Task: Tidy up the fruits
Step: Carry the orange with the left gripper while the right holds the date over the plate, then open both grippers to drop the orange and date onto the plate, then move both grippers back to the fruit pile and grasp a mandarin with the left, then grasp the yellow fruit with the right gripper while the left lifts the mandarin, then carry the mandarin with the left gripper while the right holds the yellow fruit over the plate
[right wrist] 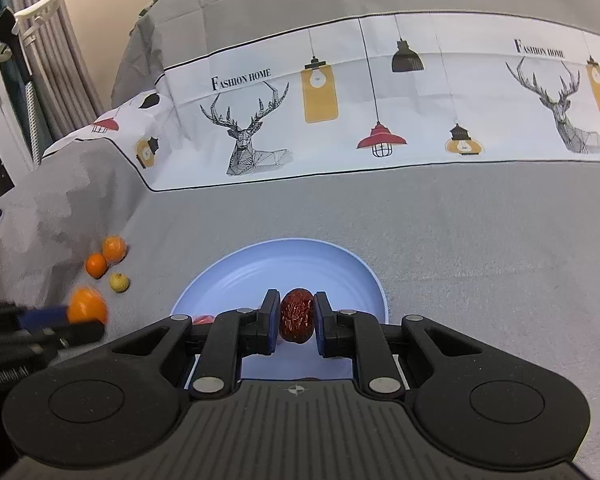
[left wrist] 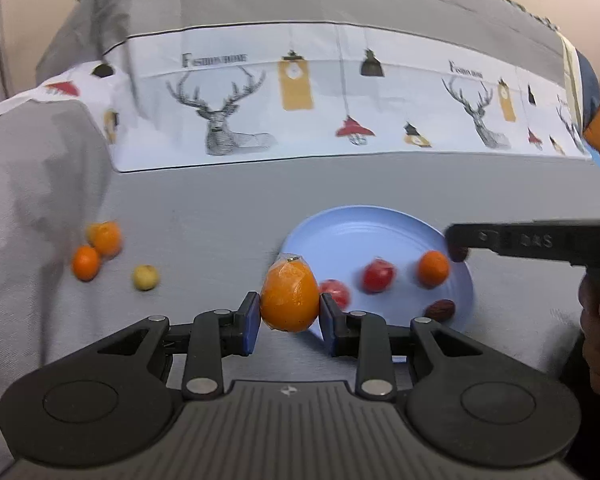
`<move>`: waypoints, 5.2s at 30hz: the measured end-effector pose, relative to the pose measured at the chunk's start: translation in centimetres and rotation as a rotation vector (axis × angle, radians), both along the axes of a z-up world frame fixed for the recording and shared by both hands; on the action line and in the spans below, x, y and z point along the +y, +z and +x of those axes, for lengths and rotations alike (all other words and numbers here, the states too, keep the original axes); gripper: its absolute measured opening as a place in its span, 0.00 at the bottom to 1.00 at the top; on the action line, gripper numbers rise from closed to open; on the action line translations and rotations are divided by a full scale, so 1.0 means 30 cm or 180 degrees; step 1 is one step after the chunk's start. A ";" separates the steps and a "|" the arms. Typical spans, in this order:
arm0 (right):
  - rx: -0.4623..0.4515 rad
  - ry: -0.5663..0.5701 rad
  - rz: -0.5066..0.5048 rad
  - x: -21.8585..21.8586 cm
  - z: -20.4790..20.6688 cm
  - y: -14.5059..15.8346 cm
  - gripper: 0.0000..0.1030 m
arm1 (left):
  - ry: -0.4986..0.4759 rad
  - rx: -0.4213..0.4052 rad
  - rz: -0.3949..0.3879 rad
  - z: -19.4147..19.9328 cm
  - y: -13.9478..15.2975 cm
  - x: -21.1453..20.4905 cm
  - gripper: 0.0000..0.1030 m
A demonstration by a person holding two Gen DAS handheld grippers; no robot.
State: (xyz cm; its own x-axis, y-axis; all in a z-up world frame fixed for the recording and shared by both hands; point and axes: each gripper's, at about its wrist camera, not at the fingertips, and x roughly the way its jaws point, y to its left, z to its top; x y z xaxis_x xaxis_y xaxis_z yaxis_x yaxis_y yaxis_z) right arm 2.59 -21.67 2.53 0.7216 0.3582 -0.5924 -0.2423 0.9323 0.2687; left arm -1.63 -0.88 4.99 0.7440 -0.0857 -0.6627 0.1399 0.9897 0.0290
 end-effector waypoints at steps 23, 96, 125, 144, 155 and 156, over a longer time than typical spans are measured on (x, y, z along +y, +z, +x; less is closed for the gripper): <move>0.0042 -0.0044 0.0026 -0.011 0.030 -0.021 0.53 | -0.0106 -0.0302 0.0193 0.005 -0.005 -0.043 0.57; -0.0141 0.1526 -0.0647 0.669 0.138 -0.086 0.27 | 0.0736 0.0165 0.0544 0.384 -0.171 0.519 0.52; 0.0152 0.1558 -0.0786 0.509 -0.146 -0.156 0.27 | 0.0419 0.1540 -0.0539 0.237 -0.135 0.498 0.37; -0.0480 0.1003 -0.0326 0.176 -0.211 0.148 0.27 | 0.0068 0.0958 -0.0239 0.105 -0.057 0.334 0.37; -0.0116 0.0171 0.0050 -0.015 -0.127 0.048 0.27 | 0.0089 0.0811 -0.0278 0.088 -0.055 0.313 0.37; -0.0139 0.0160 0.0031 -0.012 -0.127 0.049 0.27 | 0.0102 0.0809 -0.0313 0.087 -0.052 0.322 0.37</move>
